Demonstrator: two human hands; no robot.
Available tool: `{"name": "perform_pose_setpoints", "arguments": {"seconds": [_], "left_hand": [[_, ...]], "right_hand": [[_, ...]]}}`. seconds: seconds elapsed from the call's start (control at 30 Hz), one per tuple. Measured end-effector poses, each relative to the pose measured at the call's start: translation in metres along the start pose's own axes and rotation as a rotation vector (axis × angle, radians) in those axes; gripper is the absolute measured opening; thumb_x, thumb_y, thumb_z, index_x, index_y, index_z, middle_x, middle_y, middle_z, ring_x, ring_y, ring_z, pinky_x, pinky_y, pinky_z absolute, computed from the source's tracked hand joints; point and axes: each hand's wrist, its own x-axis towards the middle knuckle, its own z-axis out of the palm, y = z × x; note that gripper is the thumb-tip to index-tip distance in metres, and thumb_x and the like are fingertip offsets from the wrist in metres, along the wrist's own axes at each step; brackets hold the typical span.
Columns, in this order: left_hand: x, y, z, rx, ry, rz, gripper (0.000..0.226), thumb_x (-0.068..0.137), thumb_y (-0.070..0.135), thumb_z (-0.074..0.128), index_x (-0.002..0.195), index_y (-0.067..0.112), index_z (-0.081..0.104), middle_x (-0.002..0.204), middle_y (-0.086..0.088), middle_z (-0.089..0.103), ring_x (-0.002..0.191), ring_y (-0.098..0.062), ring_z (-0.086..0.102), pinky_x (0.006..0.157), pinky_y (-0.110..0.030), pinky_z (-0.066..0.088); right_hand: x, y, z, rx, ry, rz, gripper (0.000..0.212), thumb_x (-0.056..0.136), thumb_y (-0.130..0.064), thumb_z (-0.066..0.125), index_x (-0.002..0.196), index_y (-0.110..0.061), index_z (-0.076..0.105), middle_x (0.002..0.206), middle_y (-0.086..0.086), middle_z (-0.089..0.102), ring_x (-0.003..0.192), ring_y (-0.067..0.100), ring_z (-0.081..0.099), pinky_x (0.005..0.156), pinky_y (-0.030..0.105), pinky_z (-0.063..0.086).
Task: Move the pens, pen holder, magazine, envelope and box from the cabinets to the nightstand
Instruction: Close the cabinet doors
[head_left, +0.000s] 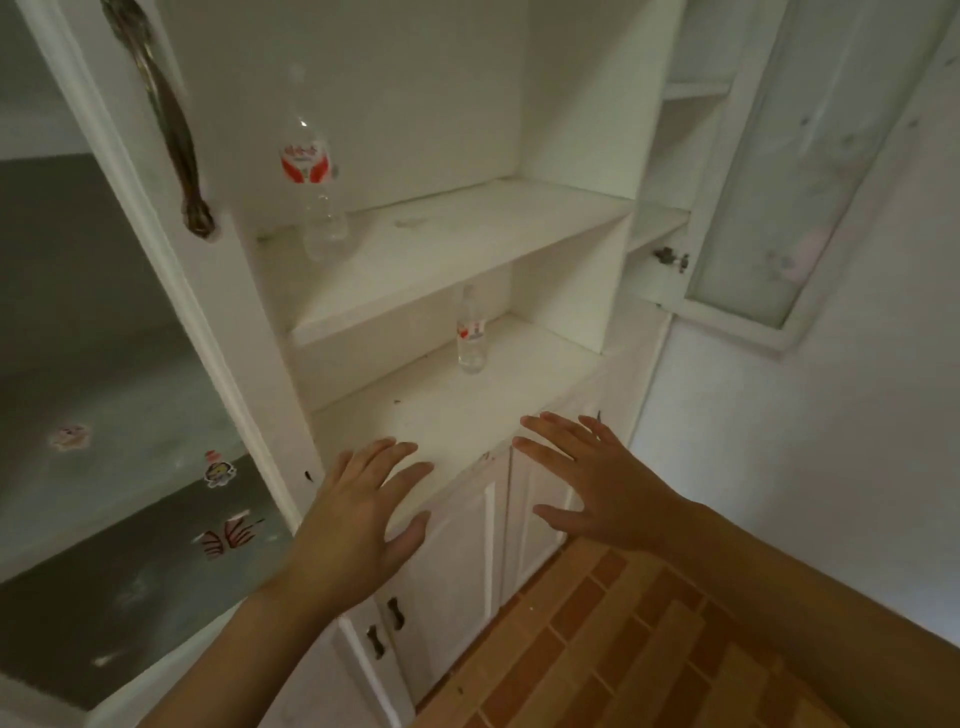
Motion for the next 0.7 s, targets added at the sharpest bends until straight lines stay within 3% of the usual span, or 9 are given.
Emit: {"name": "perform_pose_setpoints", "arguments": {"seconds": [0.23,0.7], "left_hand": [[0.075,0.061,0.022,0.030,0.001,0.088,0.050,0.096,0.054,0.051,0.139,0.030,0.059,0.149,0.002,0.053,0.143,-0.024,0.043,0.113,-0.055,0.040],[0.250,0.249,0.091,0.009,0.027,0.223,0.051,0.096,0.055,0.049,0.138,0.030,0.059,0.146,0.003,0.055,0.141,-0.022,0.044,0.114,-0.054,0.039]], "right_hand": [[-0.056,0.076,-0.026,0.006,0.028,0.077,0.072,0.100,-0.069,0.040,0.160,-0.029,0.035,0.173,-0.006,0.020,0.160,0.014,0.014,0.128,0.052,0.019],[-0.195,0.278,-0.112,-0.066,0.066,0.255,0.070,0.100,-0.067,0.043,0.160,-0.032,0.035,0.172,-0.009,0.022,0.159,0.012,0.017,0.129,0.038,0.008]]}}
